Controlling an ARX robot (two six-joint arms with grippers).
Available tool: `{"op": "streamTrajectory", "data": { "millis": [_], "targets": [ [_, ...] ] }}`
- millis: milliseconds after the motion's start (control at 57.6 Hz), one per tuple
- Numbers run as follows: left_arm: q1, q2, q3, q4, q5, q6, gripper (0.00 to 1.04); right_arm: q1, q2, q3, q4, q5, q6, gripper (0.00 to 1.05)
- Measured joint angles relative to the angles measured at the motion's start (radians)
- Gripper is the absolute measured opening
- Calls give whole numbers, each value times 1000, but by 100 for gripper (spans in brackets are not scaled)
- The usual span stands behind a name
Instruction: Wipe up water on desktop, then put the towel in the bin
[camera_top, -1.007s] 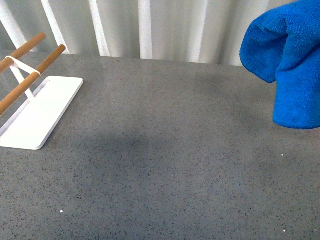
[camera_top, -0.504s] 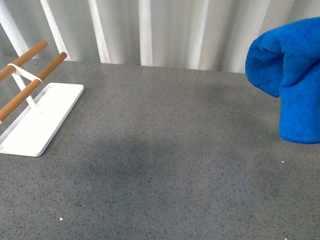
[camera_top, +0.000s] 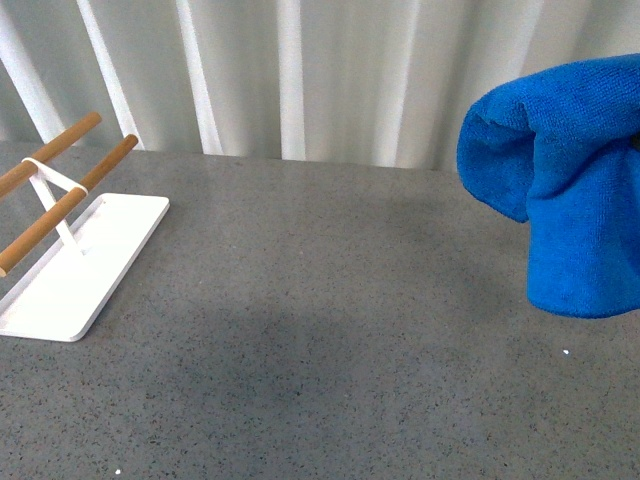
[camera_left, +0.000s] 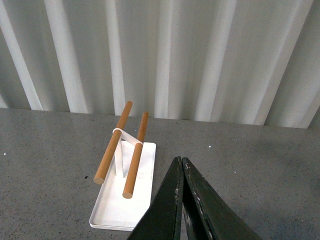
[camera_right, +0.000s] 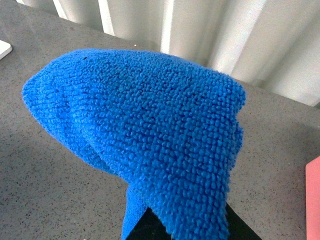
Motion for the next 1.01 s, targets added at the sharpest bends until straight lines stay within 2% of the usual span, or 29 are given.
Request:
{"op": "streamTrajectory", "data": {
  "millis": [156, 747, 834, 1007],
  "targets": [
    [0, -88, 0, -86, 0, 0, 4, -6, -4, -2, -9, -2, 0, 3],
    [0, -261, 0, -257, 0, 0, 4, -12, -4, -2, -17, 0, 0, 3],
    [0, -397, 0, -426, -1, 0, 4, -12, -3, -2, -17, 4, 0, 3],
    [0, -433, 0, -436, 0, 0, 4, -11, 10, -2, -24, 18, 2, 3]
  ]
}}
